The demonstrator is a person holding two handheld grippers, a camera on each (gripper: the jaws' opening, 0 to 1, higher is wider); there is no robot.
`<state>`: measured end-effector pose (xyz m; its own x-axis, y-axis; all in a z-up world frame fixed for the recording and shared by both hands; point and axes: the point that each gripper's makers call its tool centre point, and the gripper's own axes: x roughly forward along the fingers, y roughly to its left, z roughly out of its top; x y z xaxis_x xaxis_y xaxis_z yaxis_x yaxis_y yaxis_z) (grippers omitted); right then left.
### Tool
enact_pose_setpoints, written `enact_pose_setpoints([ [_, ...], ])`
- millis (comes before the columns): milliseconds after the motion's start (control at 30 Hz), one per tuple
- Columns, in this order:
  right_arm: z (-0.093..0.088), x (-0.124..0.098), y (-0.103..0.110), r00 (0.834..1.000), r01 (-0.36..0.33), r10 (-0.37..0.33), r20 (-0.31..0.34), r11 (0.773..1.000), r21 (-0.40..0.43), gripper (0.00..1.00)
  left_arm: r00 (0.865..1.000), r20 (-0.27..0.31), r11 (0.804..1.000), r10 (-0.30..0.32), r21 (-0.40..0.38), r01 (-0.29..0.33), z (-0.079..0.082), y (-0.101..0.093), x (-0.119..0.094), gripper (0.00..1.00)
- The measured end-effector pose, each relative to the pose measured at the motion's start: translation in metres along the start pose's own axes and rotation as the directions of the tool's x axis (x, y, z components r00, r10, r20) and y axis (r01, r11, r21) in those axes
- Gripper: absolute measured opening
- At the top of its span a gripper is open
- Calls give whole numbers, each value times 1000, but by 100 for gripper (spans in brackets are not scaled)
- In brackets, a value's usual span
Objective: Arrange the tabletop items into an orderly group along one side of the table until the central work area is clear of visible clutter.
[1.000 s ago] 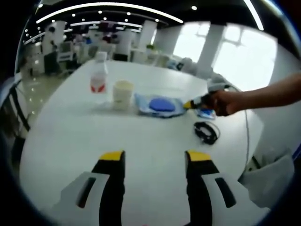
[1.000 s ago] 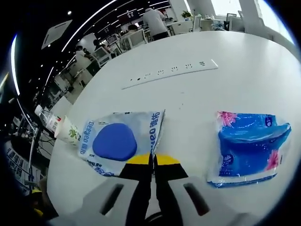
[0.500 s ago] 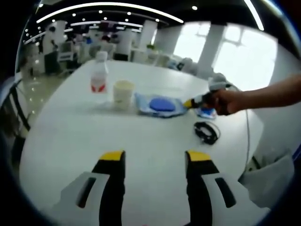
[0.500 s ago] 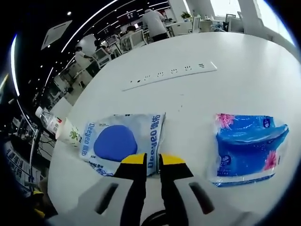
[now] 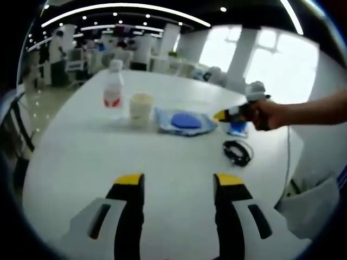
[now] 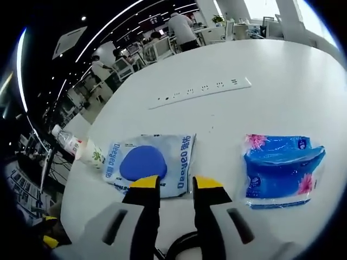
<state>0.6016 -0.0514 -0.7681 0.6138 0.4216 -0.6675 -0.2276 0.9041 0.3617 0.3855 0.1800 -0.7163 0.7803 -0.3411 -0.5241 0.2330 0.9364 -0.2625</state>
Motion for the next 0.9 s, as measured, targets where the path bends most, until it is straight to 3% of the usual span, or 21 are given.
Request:
enact_pose_setpoints([
  [233,6,-20,-9,1000,-2,3,24,999,-40,23,1000,-3,999,-9,31,9,0,-4,1,51],
  [500,17,-54,-46,997,37,-30,74,994,-98,24,999,-17,998,-34,59,35,-3,-12,4,53],
  [600,21,-69,-56,995,23,-13,104,995,-101,29,999,-22,997,-41,62,43,-4,-14,5,55],
  [700,19,-80,-76,994,56,-43,99,990,-132,30,998,-21,996,-51,68,52,-4,-17,5,57],
  [900,9,-105,-102,989,99,-87,119,990,-97,31,999,-16,996,-50,74,51,-2,-17,5,58],
])
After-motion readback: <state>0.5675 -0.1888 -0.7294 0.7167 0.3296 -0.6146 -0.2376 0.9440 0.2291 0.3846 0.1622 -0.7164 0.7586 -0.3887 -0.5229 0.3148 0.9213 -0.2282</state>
